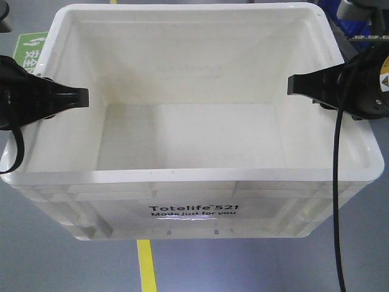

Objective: Place moving items into box and shelve
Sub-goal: 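Keep clamping the tote rims with both grippers as the base turns toward the rack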

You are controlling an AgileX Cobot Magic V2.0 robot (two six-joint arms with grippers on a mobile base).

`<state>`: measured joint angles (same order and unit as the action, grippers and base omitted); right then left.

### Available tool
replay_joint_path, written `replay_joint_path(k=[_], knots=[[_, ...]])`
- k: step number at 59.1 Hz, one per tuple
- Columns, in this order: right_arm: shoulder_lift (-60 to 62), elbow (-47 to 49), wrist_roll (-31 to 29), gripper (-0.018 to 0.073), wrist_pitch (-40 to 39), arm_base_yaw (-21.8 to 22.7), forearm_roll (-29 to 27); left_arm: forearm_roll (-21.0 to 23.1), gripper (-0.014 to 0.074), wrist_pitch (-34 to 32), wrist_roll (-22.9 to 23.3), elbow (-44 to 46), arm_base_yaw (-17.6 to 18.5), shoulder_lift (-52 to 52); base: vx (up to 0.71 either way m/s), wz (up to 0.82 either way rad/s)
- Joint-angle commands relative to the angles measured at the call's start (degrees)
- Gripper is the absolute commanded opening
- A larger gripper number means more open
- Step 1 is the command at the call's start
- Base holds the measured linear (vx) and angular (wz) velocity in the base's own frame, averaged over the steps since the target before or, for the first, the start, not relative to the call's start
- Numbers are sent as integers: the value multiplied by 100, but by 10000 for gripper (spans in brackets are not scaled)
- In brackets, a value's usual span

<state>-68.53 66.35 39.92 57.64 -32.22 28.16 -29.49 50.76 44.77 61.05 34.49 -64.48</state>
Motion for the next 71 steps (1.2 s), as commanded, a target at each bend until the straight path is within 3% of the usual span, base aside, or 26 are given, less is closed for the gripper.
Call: replay_joint_path(k=[1,71], knots=[[176,222,-17,-11,-410,12,477,-480,108,-629,58,256,49,192,31,-25],[176,222,-17,-11,-410,12,477,-480,108,-629,58,256,49,192,23,-55]])
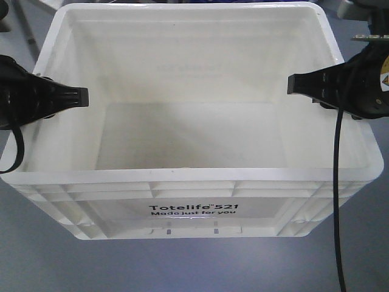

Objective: Place moving items into box and shelve
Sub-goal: 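Keep clamping the tote rims with both grippers as the base turns toward the rack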

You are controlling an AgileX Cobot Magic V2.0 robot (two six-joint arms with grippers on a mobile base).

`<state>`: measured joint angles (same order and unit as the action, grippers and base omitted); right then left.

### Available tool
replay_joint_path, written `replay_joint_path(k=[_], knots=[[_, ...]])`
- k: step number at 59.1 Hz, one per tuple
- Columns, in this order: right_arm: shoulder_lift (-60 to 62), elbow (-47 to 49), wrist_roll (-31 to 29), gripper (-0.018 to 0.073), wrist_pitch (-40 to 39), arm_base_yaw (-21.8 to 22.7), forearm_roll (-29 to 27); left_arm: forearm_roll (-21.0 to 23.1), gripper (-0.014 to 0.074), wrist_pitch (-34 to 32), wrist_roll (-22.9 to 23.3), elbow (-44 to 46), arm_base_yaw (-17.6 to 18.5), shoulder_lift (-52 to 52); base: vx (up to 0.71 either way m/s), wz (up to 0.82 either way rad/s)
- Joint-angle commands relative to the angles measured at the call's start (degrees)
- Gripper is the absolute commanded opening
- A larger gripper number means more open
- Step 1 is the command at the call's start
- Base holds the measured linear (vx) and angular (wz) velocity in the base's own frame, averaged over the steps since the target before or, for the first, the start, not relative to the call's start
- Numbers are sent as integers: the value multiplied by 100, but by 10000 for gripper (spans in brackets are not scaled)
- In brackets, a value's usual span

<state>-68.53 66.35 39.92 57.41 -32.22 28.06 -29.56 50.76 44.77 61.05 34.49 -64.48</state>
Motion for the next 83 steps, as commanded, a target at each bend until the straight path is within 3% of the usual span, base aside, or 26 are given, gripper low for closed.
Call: replay_joint_path(k=[1,83], knots=[[176,222,-17,-11,-387,12,488,-473,108,-629,58,256,49,192,18,-64],[176,222,-17,-11,-387,12,488,-473,108,-629,58,256,49,192,15,-52]])
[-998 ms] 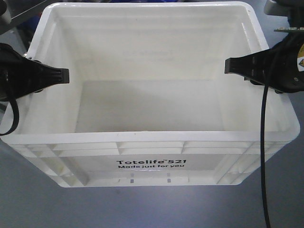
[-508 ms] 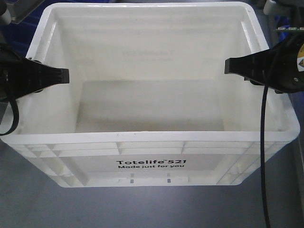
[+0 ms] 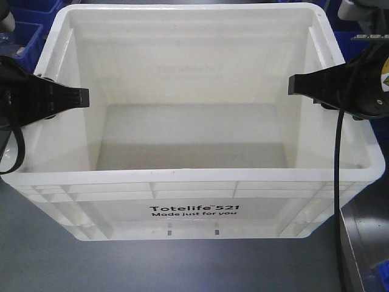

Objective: Place moving items into box and shelve
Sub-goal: 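Keep clamping the tote rims with both grippers as the base turns toward the rack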

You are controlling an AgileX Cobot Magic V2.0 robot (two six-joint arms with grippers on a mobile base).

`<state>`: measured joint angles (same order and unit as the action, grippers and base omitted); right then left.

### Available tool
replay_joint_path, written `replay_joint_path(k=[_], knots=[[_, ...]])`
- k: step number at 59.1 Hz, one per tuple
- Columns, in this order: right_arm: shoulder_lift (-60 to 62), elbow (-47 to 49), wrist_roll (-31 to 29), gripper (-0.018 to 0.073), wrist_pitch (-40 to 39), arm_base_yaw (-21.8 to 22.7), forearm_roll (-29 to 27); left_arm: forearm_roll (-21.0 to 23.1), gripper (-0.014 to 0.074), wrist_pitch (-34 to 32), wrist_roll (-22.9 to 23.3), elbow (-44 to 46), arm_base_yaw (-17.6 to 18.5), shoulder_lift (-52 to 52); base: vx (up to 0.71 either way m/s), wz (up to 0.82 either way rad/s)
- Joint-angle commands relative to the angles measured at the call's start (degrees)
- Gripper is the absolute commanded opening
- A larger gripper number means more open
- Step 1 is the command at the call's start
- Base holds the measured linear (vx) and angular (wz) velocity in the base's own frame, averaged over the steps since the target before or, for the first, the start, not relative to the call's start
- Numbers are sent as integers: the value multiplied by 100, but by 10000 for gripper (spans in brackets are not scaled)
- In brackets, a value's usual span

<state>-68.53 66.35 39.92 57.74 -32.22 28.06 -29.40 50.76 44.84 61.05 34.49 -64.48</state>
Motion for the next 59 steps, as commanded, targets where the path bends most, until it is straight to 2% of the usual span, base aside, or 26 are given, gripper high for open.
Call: replay_joint_path(k=[1,59], knots=[[176,222,-17,-11,-420,12,488,-489,108,-629,52,256,49,192,18,-24],[176,222,-17,-11,-420,12,488,-489,108,-630,52,256,49,200,28,-5]])
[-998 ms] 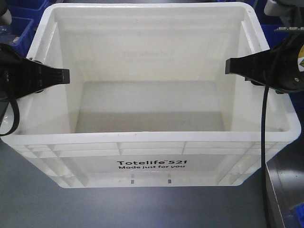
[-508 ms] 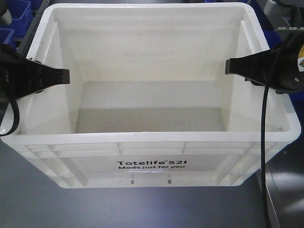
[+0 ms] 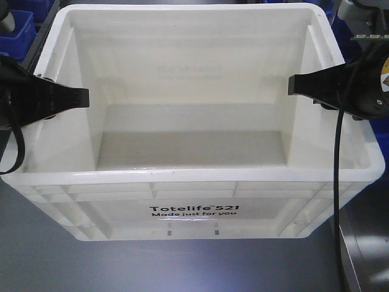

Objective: Place moving items into box and shelve
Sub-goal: 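Keep clamping the tote rims with both grippers as the base turns toward the rack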

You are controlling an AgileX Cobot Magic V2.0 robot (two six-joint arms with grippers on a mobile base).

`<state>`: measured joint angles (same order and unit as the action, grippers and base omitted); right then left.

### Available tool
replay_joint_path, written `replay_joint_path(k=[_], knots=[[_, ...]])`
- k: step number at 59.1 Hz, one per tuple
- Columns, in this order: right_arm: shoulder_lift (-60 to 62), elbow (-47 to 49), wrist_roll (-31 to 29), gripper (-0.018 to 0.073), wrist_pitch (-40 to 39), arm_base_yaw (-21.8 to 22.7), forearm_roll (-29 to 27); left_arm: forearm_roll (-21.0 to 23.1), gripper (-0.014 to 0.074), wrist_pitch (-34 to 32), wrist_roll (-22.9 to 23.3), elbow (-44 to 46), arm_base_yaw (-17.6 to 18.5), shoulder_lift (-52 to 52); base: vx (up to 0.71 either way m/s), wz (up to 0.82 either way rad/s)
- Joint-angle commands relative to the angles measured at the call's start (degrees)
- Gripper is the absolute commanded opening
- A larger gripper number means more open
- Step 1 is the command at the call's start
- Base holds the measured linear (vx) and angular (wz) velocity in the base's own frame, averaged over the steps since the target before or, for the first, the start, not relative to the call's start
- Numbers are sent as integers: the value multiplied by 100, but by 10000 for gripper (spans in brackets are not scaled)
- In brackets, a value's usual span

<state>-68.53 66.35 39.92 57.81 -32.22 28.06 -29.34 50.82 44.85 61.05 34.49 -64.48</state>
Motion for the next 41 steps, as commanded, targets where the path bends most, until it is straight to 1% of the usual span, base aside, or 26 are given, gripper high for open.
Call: replay_joint_path(k=[1,41], knots=[[176,222,-17,-11,-426,12,488,-494,108,-636,50,256,49,200,37,2],[176,222,-17,-11,-426,12,488,-494,108,-636,50,256,49,210,39,-2]])
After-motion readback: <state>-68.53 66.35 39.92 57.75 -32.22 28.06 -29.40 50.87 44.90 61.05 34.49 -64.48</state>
